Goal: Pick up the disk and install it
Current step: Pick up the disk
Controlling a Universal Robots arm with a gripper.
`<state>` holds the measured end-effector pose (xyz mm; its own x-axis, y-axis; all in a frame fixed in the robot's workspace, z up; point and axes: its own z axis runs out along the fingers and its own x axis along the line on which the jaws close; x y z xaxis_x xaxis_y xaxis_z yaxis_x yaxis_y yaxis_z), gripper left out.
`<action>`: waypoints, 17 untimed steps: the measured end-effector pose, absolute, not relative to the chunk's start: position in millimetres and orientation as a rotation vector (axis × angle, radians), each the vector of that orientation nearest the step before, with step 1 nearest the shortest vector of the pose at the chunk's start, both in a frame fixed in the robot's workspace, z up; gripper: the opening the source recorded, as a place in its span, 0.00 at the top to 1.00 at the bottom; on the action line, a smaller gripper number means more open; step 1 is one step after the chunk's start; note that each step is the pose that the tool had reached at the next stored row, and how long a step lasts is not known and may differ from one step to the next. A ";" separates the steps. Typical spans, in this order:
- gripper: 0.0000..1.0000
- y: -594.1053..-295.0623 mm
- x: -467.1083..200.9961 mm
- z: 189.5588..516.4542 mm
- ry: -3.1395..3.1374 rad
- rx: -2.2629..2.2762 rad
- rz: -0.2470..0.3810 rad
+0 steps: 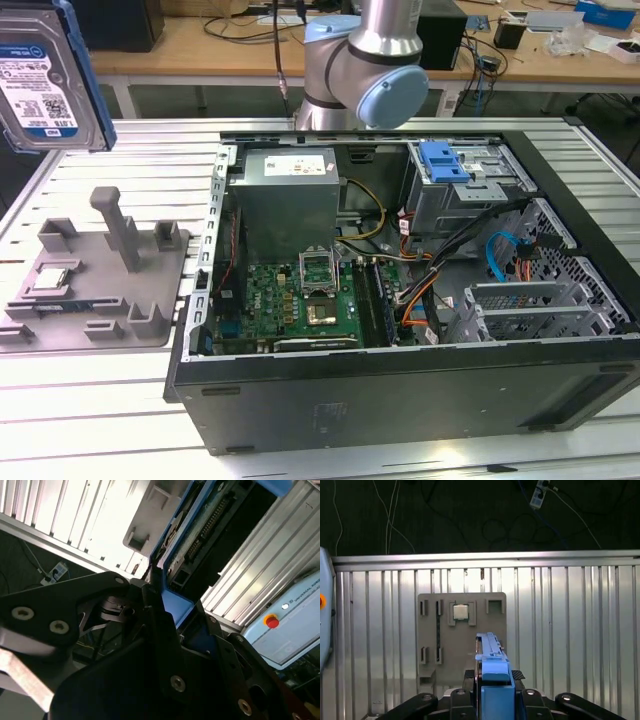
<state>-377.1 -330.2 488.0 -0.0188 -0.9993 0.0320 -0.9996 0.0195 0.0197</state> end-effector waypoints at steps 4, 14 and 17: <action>0.63 -335.3 -366.5 488.0 -2.216 2.175 0.013; 0.63 -349.7 -335.9 488.2 -2.216 2.175 0.013; 0.63 -357.5 -318.4 488.4 -2.216 2.175 0.013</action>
